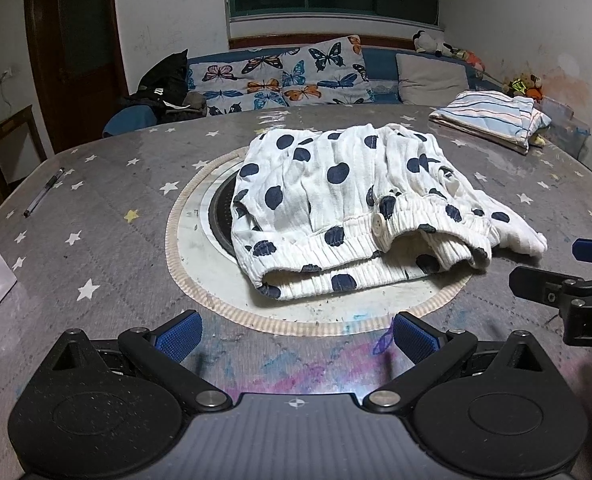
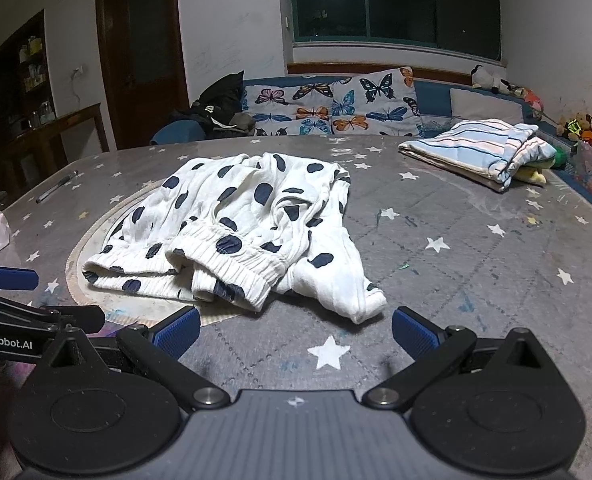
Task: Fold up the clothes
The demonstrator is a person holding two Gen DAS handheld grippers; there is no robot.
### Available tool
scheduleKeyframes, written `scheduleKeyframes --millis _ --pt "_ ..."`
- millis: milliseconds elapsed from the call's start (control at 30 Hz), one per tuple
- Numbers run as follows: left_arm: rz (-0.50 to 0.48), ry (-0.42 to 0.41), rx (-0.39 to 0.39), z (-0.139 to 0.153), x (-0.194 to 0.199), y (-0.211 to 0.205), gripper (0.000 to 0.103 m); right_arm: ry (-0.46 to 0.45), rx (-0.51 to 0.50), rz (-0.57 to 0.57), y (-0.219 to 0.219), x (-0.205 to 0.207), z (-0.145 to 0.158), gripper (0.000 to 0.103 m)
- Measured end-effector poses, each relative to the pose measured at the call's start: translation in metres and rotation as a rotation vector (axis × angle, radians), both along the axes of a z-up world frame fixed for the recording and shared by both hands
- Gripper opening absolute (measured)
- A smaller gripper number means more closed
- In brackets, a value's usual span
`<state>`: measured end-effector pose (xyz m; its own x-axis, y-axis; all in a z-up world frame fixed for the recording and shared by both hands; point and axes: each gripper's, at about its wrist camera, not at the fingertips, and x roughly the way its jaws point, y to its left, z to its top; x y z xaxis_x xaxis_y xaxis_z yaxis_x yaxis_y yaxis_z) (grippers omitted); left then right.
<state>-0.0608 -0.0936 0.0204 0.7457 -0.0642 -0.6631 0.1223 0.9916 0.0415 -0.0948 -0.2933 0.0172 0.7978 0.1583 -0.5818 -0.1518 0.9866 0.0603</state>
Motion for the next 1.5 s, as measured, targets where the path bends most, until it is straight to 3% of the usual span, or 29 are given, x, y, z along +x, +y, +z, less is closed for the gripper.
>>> scheduleKeyframes --millis 767,967,1100,1333,1433,1500 --pt "0.004 -0.015 0.021 0.003 0.031 0.003 0.103 0.015 0.022 0.021 0.001 0.023 0.000 0.103" --pt "0.005 -0.029 0.014 0.005 0.052 0.017 0.102 0.038 0.058 0.043 0.000 0.038 0.001 0.096" --pt "-0.006 -0.014 0.031 0.001 0.063 0.023 0.097 0.055 0.062 0.064 0.003 0.049 0.000 0.089" --pt "-0.056 0.015 -0.007 -0.005 0.069 0.027 0.081 0.082 0.092 0.081 0.004 0.058 -0.004 0.076" --pt "-0.079 0.027 -0.024 -0.008 0.072 0.029 0.072 0.070 0.110 0.071 0.003 0.056 -0.001 0.075" --pt "-0.097 0.033 -0.040 -0.008 0.073 0.031 0.058 0.062 0.117 0.076 0.002 0.053 0.003 0.074"
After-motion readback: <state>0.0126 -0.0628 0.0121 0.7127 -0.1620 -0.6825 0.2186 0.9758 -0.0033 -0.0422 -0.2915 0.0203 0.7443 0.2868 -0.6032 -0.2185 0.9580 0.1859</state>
